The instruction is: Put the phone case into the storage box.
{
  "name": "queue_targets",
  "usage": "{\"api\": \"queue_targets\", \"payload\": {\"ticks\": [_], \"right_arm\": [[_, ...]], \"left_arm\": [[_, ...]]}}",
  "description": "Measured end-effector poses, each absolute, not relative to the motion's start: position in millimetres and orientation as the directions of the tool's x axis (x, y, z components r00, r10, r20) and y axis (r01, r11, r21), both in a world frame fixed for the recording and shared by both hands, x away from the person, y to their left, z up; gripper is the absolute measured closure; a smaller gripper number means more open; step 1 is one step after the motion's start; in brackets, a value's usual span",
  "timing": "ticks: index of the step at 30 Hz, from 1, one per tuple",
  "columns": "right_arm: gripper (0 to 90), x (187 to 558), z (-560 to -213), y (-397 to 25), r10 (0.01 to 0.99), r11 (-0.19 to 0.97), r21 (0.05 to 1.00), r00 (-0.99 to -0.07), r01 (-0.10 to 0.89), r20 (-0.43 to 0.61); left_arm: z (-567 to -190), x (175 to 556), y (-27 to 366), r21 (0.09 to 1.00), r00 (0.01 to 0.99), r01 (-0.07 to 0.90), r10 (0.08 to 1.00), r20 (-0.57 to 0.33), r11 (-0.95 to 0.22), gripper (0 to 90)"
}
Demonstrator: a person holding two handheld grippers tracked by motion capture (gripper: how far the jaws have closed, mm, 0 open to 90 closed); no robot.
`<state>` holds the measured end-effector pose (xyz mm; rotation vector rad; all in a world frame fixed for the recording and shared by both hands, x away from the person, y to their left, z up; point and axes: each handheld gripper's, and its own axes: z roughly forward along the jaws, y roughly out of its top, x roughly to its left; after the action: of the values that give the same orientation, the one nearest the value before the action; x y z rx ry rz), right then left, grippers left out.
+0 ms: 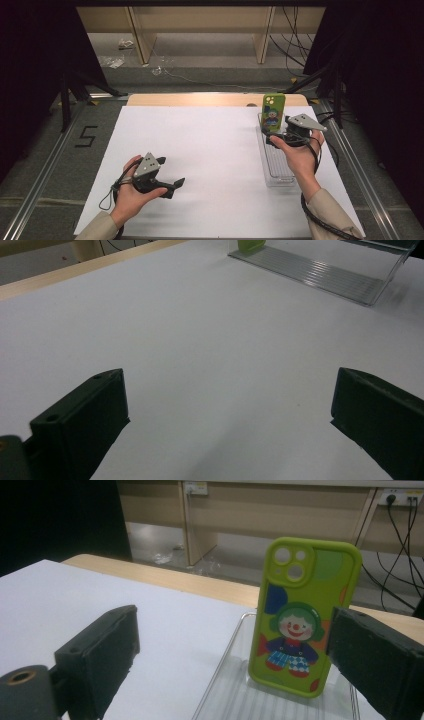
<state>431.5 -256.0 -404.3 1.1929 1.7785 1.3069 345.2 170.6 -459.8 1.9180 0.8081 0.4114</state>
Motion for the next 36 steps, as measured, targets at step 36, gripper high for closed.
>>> {"api": "queue_targets", "payload": {"ticks": [36], "right_arm": [[8.3, 388, -412, -262, 0.887, 0.115, 0.953, -0.461, 0.279, 0.028]], "left_arm": [[-458, 345, 173, 0.884, 0.716, 0.357, 0.697, -0.051, -0.302, 1.1]]}}
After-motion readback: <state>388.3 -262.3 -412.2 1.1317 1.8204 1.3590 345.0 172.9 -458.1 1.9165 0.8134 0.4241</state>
